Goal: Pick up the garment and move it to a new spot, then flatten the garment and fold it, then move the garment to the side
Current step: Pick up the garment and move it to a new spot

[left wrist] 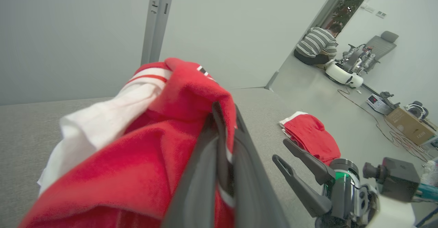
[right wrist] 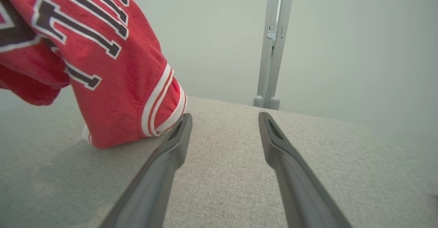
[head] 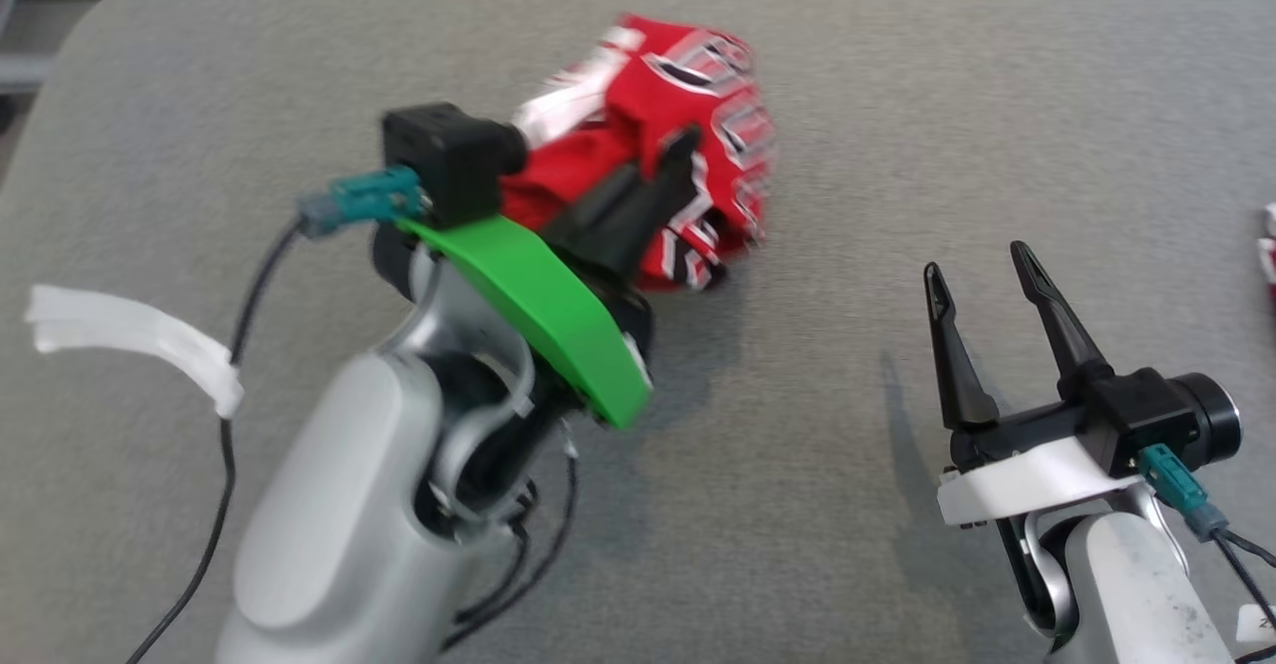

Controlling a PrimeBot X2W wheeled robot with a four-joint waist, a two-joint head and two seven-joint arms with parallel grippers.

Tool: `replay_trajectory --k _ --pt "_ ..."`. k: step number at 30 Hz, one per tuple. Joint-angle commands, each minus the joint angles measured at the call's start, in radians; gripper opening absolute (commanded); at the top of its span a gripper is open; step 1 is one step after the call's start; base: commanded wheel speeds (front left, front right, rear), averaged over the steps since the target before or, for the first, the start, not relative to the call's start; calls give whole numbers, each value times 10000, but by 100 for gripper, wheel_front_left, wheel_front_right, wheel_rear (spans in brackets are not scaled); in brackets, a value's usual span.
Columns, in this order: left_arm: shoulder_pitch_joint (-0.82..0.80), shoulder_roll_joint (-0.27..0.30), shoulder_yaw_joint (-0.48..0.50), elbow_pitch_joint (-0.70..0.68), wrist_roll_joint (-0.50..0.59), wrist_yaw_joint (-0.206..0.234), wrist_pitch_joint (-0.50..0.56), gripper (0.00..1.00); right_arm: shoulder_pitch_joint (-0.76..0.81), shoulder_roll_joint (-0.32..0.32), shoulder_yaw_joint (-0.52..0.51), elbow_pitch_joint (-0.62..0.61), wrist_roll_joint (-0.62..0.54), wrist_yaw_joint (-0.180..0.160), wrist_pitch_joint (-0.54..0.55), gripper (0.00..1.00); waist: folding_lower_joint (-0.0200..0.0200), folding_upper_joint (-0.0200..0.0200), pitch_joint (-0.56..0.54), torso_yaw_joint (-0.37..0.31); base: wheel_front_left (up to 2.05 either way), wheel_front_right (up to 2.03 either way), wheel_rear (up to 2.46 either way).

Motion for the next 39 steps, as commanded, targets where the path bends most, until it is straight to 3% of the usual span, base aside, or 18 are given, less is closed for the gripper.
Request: replay_trajectory --k 1,5,9,14,16,20,22,23,24,28,32,35,37,39 --pt "234 -12 -138 -263 30 94 104 0 151 8 -17 -30 148 -12 -27 100 0 70 -435 -1496 0 0 0" --pt "778 1 -987 -1120 578 561 556 0 342 11 -234 -145 610 -10 -27 100 0 70 -356 -2226 0 0 0" --pt "1558 501 -1354 -646 1300 893 351 0 563 15 -455 -176 869 -10 -27 100 0 70 -164 -2665 0 0 0" --pt "3050 1258 -1412 308 1497 1069 -105 0 927 17 -680 -82 941 -10 -27 100 0 70 -100 -2733 0 0 0" --pt "3656 1593 -1395 495 1427 1074 -243 10 1014 14 -782 -70 923 -10 -27 100 0 70 -112 -2656 0 0 0" --pt "4663 2142 -1348 572 1439 1213 -463 9 1111 15 -965 17 766 -10 -27 100 0 70 -193 -2373 0 0 0" --pt "5040 2298 -1277 489 1245 1237 -480 23 1104 14 -1016 46 686 -10 -27 100 0 70 -243 -2229 0 0 0" --pt "5217 2295 -1220 432 1059 1242 -442 41 1101 14 -1037 50 664 -10 -27 100 0 70 -266 -2159 0 0 0" --pt "5338 2290 -1163 342 924 1267 -428 100 1100 14 -1051 56 603 -10 -27 100 0 70 -291 -2091 0 0 0" --pt "5421 2267 -1030 -173 619 1270 -357 100 1072 8 -1112 55 491 -10 -27 100 0 70 -307 -1927 0 0 0" --pt "5308 2106 -667 -1365 -477 1041 8 100 1006 7 -1041 54 381 -10 -27 100 0 70 -281 -1852 0 0 0" --pt "4915 2102 -56 -2104 -1150 1134 216 100 969 8 -1001 42 330 -10 -27 100 0 70 -223 -1845 0 0 0" --pt "4472 2246 298 -2027 -1213 1234 325 100 956 8 -1003 59 305 -10 -27 100 0 70 -160 -1844 0 0 0" --pt "3967 1995 545 -1548 -1605 1286 457 100 878 10 -967 73 298 -10 -27 100 0 70 -59 -1870 0 0 0"
